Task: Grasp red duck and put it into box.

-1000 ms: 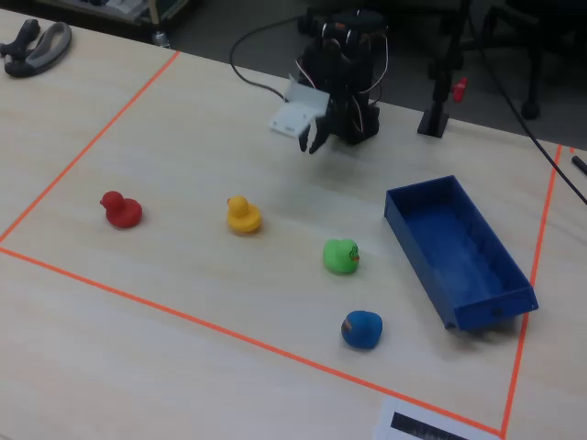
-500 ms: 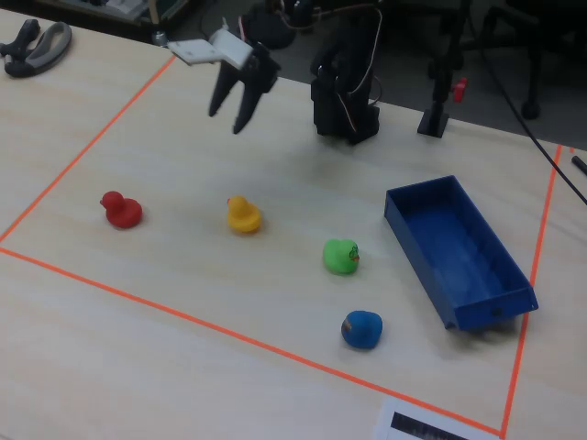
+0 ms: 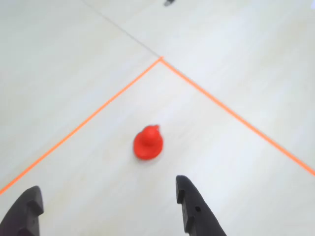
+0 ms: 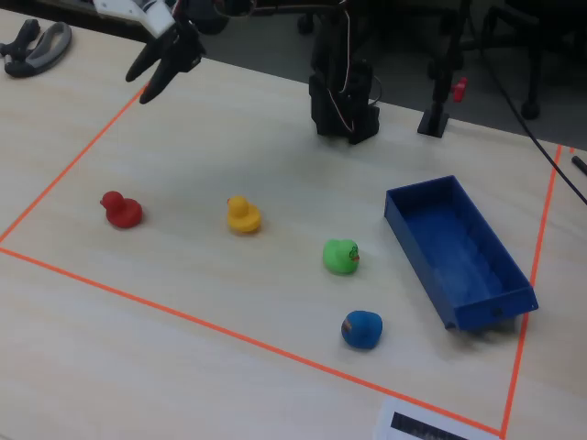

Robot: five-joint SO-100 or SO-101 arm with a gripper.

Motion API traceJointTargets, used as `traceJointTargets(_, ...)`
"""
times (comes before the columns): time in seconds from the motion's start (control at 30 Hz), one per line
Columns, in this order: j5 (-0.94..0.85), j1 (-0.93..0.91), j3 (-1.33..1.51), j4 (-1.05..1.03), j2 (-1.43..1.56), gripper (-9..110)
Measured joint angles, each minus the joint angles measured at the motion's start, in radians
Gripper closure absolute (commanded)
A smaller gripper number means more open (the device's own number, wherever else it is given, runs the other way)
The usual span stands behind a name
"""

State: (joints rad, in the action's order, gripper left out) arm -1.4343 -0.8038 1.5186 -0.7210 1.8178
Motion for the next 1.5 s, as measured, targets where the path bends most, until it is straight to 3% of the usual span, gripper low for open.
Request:
traceJointTargets(0.43,-0.011,-0.017,-0.133,0.06,-0.184,62)
traceJointTargets(1.13,0.055,-0.025,-0.641,0.08,-0.712,62)
traceJointTargets(1.5,0.018,-0.055,-0.689,0.109,-0.9,62)
